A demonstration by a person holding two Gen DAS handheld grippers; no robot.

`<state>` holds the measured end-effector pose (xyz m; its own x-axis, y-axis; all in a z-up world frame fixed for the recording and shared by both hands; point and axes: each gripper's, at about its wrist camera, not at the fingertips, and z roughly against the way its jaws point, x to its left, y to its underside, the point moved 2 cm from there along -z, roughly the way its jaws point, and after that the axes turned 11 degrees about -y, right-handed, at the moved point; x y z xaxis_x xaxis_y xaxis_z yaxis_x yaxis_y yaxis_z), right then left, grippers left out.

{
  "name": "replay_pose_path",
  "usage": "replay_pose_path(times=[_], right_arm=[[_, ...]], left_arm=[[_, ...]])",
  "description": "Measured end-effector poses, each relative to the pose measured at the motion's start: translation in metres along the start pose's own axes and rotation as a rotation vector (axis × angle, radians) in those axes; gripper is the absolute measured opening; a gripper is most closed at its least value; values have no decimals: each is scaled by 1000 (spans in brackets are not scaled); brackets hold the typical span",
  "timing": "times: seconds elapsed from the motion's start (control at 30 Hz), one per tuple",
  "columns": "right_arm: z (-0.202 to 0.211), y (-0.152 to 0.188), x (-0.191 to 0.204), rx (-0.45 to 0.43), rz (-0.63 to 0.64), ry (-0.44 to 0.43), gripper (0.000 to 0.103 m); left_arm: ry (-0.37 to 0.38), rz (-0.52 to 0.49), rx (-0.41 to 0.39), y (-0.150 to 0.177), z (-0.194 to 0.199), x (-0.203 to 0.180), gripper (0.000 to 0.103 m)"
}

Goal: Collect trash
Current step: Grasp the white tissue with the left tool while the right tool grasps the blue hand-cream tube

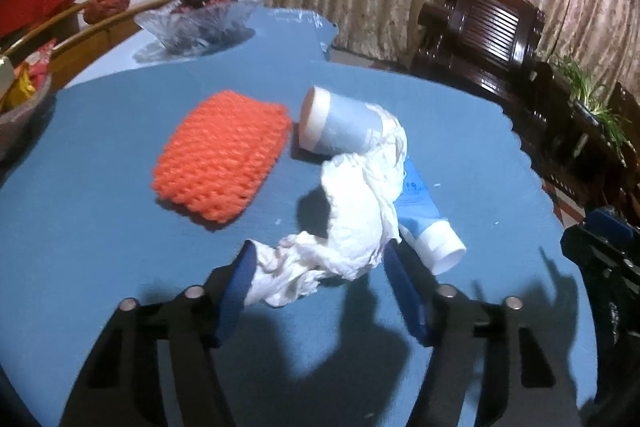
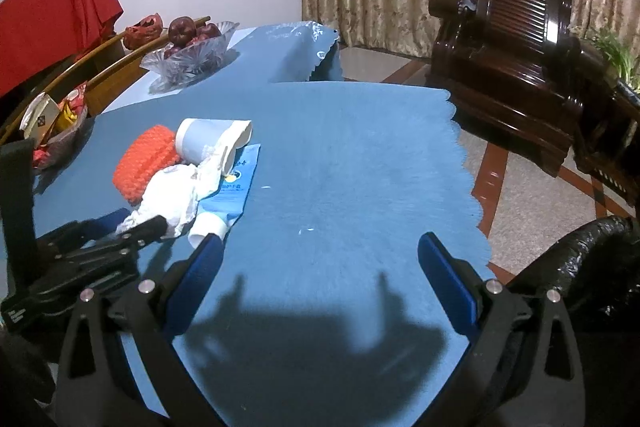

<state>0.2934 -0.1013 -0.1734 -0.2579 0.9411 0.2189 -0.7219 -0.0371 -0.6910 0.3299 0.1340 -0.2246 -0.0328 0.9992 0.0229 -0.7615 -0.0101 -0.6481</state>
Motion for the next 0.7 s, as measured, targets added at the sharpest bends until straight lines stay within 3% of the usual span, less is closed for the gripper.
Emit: replay_pose_path(times=[0.13,0.23,0.4,0.53,0.7], right_arm=[[-5,0,1,2,5,-3,95],[-9,-1,4,5,6,-8,95],[-21,0,18,15,18,-28,94],[-36,1,32,38,25,-53,83],[-56,1,48,63,32,-67,78]], left_arm=[[6,14,22,2,-7,-2,31],[24,35,13,3,-2,0,21],[3,57,-36,6,16,9,18],[-36,89,-65,12,34,26,18],[-77,105,-64,18,39,48,18]])
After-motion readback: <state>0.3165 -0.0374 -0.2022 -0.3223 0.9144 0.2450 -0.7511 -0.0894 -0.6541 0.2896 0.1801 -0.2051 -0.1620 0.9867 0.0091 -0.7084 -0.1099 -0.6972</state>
